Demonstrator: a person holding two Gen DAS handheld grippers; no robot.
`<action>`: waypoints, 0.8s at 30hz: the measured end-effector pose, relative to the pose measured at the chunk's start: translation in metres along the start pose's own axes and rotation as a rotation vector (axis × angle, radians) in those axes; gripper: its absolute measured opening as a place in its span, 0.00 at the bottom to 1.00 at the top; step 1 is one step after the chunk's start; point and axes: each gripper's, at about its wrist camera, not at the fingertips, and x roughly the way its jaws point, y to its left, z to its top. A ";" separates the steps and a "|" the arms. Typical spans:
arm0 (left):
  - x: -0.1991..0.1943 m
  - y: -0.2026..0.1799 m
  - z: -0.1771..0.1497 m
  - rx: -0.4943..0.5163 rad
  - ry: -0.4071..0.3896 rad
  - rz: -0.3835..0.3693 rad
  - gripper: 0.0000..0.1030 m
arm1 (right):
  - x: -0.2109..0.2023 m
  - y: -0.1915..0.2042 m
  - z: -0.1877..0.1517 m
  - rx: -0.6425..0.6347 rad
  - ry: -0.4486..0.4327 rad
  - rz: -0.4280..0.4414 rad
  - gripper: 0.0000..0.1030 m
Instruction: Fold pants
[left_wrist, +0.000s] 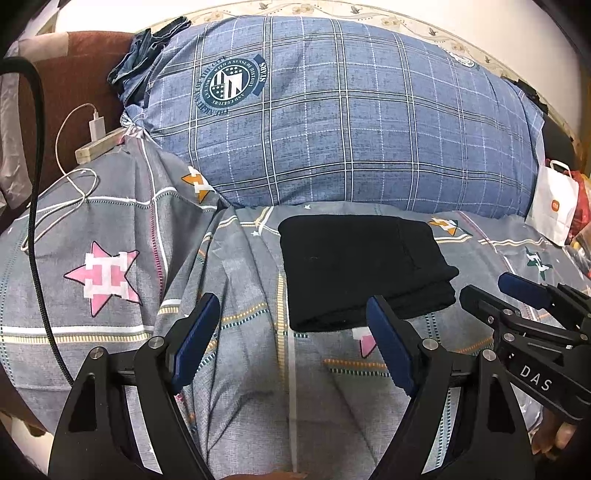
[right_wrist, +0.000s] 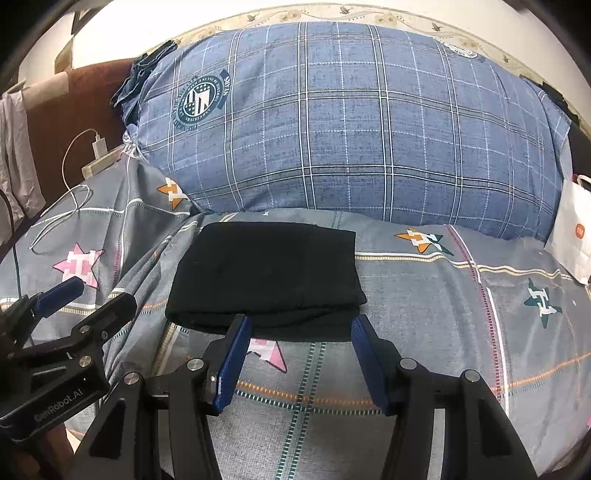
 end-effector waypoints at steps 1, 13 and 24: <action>0.000 0.000 0.000 0.001 0.000 0.000 0.79 | 0.000 0.000 0.000 0.000 0.000 0.000 0.53; 0.002 -0.001 -0.001 0.001 0.007 -0.002 0.79 | 0.002 -0.001 -0.002 0.006 0.009 -0.004 0.53; 0.003 -0.002 -0.003 -0.002 0.013 -0.003 0.79 | 0.002 0.001 -0.004 0.004 0.018 -0.006 0.53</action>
